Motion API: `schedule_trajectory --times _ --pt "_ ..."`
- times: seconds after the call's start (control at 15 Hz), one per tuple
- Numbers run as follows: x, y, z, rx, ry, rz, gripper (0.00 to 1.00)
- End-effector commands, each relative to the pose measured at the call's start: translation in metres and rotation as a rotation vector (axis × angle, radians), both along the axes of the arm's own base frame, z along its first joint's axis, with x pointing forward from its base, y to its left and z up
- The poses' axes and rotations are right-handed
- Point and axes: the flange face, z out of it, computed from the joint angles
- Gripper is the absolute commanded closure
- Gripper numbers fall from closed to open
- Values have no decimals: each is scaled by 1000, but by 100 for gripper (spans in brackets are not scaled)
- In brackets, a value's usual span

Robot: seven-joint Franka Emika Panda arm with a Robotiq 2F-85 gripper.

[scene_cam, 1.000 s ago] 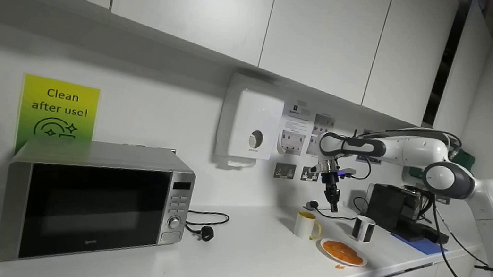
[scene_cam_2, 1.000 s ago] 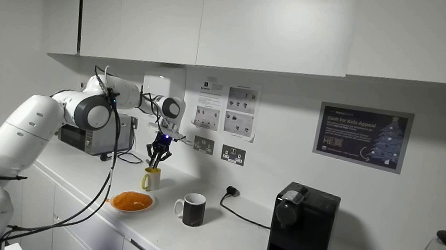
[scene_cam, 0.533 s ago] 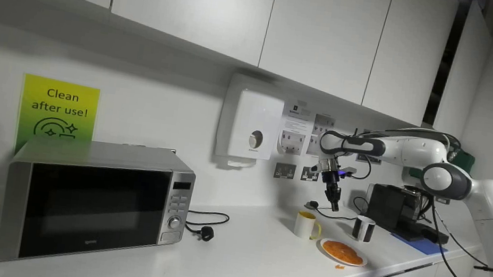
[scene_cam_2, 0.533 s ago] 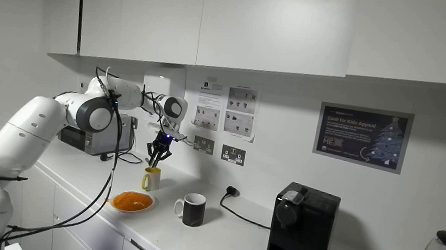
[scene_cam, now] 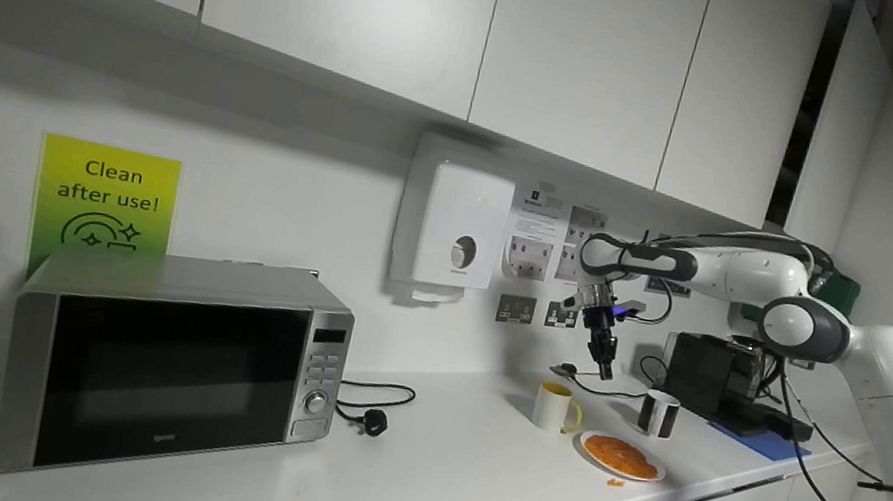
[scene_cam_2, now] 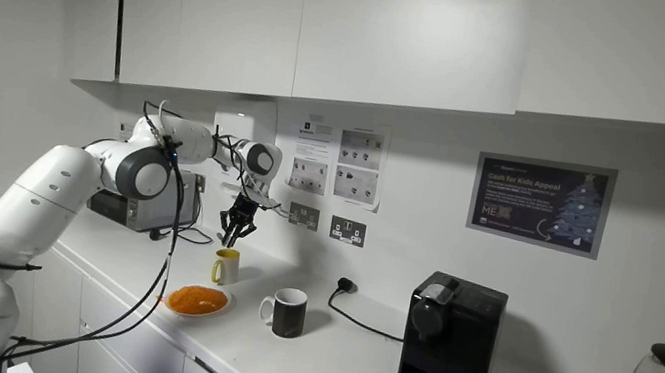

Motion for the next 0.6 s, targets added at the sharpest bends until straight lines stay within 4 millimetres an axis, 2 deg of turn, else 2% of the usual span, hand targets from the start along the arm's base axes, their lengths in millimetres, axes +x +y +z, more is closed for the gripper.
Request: schedule_trajectory --times 0.0,0.33,0.53 --pt "2 -5 9 55 23 10 97" --pt "3 -5 11 65 16 5 97" --pt "4 -3 14 10 -43 -4 97"
